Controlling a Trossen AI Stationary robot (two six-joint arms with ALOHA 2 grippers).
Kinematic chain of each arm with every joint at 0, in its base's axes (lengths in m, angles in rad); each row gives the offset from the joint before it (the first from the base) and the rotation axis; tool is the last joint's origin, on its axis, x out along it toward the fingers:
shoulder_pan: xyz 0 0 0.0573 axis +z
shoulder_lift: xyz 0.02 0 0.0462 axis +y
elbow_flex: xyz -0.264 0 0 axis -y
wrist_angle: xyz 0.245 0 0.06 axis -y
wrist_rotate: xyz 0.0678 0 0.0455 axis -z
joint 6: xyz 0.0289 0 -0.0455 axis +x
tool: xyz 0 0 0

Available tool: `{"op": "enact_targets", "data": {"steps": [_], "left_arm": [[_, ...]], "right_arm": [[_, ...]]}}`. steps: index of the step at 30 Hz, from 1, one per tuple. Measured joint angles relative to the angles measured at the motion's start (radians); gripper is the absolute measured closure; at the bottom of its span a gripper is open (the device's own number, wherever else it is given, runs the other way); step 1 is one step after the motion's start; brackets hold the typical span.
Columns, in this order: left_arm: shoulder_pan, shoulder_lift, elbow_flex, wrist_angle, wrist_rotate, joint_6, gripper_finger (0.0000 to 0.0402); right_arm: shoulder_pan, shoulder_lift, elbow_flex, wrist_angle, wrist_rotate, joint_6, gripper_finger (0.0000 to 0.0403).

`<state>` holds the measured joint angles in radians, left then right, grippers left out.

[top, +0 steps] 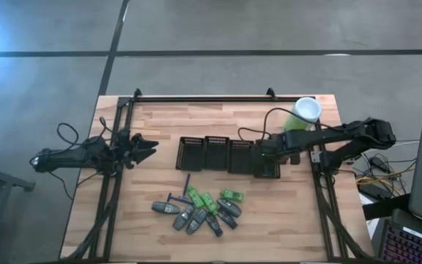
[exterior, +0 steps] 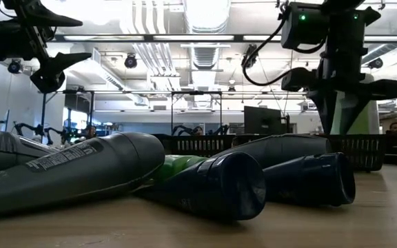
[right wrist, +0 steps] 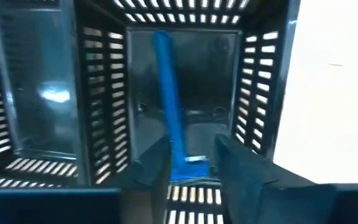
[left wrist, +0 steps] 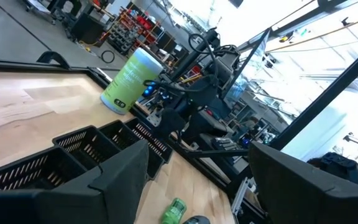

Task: Pick & Place Travel size toiletries
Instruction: Put the razor into the right black bin, then put the deodorant into the middle right black bin

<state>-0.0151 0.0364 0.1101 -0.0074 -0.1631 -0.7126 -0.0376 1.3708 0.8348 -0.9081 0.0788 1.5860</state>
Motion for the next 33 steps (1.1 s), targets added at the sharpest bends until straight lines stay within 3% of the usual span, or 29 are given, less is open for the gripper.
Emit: {"op": "enact_targets", "data": {"steps": [7,13,19,22,26,33], "left_arm": [[0.000,0.000,0.000,0.000,0.000,-0.002,0.0119],[0.000,0.000,0.000,0.000,0.000,-0.002,0.0119],[0.000,0.000,0.000,0.000,0.000,-0.002,0.0119],[0.000,0.000,0.000,-0.001,0.000,-0.002,0.0119],[0.000,0.000,0.000,-0.001,0.000,-0.002,0.0119],[0.000,0.000,0.000,0.000,0.000,-0.004,0.0119]], "right_arm": [[0.058,-0.001,0.063,0.002,0.063,-0.004,0.0198],[0.167,0.063,0.190,0.011,0.080,-0.138,0.0182],[0.298,0.280,0.356,0.019,0.046,-0.423,0.0188],[0.329,0.407,0.437,0.017,-0.047,-0.514,0.0192],[0.356,0.544,0.549,0.016,-0.156,-0.559,0.0184],[0.391,0.686,0.723,0.019,-0.179,-0.559,0.0122]]}}
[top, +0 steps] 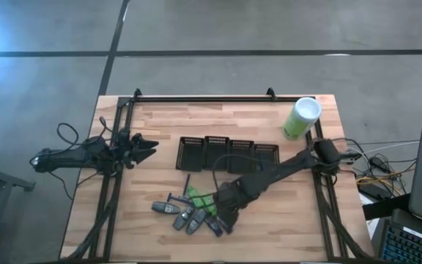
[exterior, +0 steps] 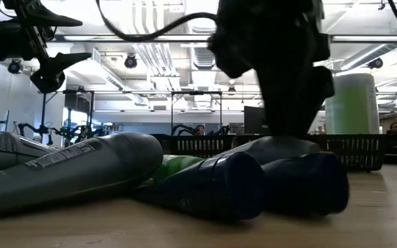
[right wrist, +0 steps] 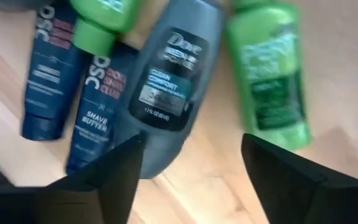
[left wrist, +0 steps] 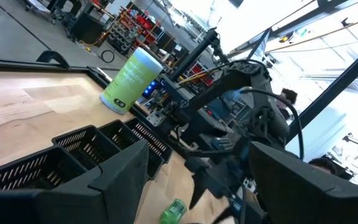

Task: Pick & Place Travel size toiletries
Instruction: Put the deodorant into the middle right black bin

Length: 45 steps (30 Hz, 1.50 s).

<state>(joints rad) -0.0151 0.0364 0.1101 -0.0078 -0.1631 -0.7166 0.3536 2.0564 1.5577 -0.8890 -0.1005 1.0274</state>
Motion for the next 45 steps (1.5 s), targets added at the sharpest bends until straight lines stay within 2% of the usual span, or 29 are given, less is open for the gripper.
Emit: {"op": "enact_targets", "data": {"steps": [6,11,19,25,31,37,45], "left_arm": [[0.000,0.000,0.000,0.000,0.000,-0.001,0.0119],[0.000,0.000,0.000,0.000,0.000,-0.002,0.0119],[0.000,0.000,0.000,-0.001,0.000,0.001,0.0119],[0.000,0.000,0.000,0.000,0.000,-0.001,0.0119],[0.000,0.000,0.000,0.000,0.000,-0.001,0.0119],[0.000,0.000,0.000,0.000,0.000,0.001,0.0119],[0.000,0.000,0.000,0.000,0.000,0.001,0.0119]], "right_arm": [[0.004,0.056,0.090,-0.051,0.042,0.072,0.0066],[0.005,0.052,0.122,-0.058,0.050,0.173,0.0049],[0.009,0.135,0.121,-0.027,0.071,0.041,0.0071],[0.008,0.149,0.135,-0.029,0.072,0.089,0.0082],[0.008,0.137,0.187,-0.019,0.112,0.074,0.0060],[-0.004,0.173,0.166,-0.026,0.129,0.042,0.0045],[-0.015,0.196,0.173,-0.020,0.148,0.032,0.0096]]}}
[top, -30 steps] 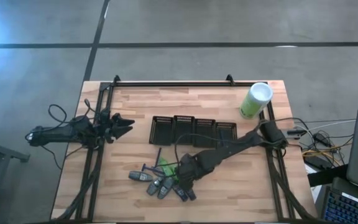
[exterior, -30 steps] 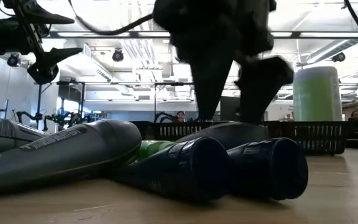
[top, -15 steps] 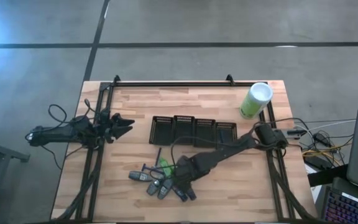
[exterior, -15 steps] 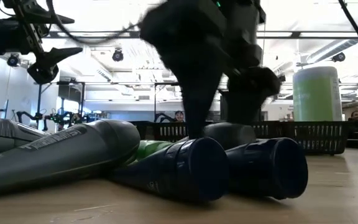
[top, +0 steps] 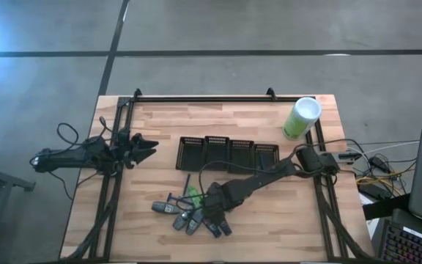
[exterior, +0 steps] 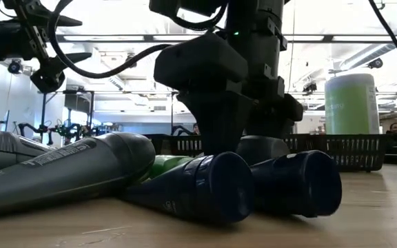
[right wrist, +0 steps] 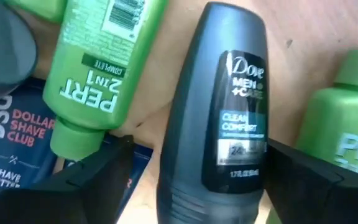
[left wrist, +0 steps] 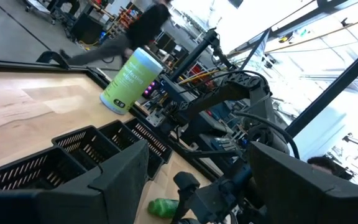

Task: Pick & Place Travel size toiletries
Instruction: Put the deodorant into the middle right black bin

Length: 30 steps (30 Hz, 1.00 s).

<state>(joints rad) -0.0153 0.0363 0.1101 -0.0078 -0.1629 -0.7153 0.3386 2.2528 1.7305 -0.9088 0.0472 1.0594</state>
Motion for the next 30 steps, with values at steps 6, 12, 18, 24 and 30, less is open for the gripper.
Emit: {"op": "enact_targets", "data": {"steps": [6,12,18,24,30], "left_arm": [[0.000,0.000,0.000,0.000,-0.013,0.001,0.0119],[0.000,0.000,0.000,0.000,-0.022,0.003,0.0119],[0.000,0.000,0.000,-0.002,-0.012,-0.001,0.0119],[0.000,0.000,0.000,-0.017,-0.011,-0.001,0.0119],[-0.001,0.000,0.000,-0.020,-0.010,0.000,0.0119]], "right_arm": [[-0.008,-0.001,0.000,-0.001,0.016,-0.016,0.0160],[-0.008,0.000,0.000,0.000,0.007,-0.024,0.0199],[-0.004,-0.024,-0.001,-0.001,0.006,0.010,0.0199],[0.004,-0.106,-0.001,-0.039,0.033,0.082,0.0199],[0.008,-0.193,-0.001,-0.082,0.152,0.232,0.0199]]}}
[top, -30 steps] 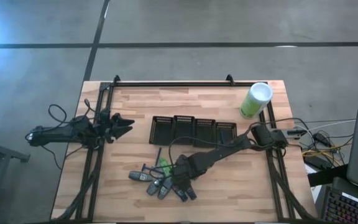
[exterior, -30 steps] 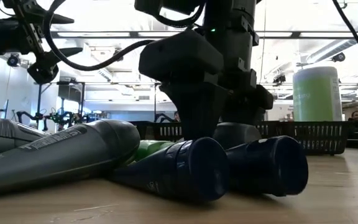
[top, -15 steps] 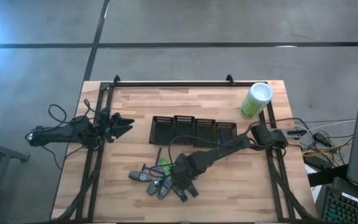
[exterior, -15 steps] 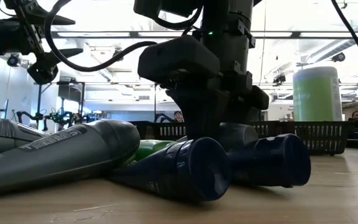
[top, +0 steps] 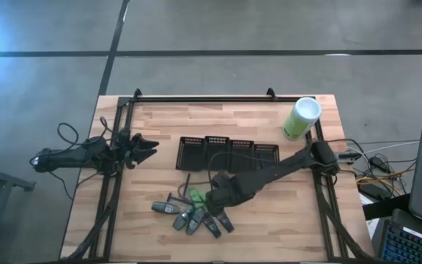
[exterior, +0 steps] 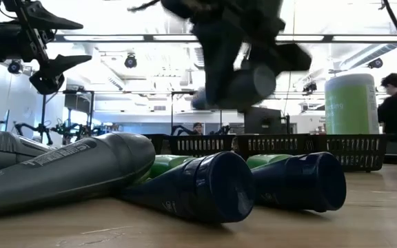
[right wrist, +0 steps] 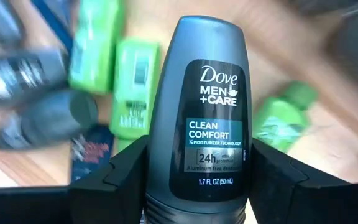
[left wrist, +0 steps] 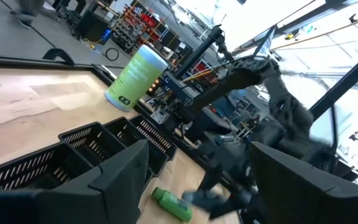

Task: Pick & Place Travel size toiletries
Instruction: Put the deodorant into the middle right black bin

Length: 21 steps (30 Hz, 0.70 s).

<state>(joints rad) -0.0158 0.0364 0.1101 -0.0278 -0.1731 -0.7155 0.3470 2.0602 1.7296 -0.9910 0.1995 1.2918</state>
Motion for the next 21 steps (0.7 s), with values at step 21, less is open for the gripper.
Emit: {"op": "enact_targets", "data": {"steps": [21], "left_arm": [[0.001,0.000,0.000,0.000,-0.001,-0.002,0.0119]], "right_arm": [[-0.276,-0.212,-0.353,-0.001,0.105,0.239,0.0199]]}}
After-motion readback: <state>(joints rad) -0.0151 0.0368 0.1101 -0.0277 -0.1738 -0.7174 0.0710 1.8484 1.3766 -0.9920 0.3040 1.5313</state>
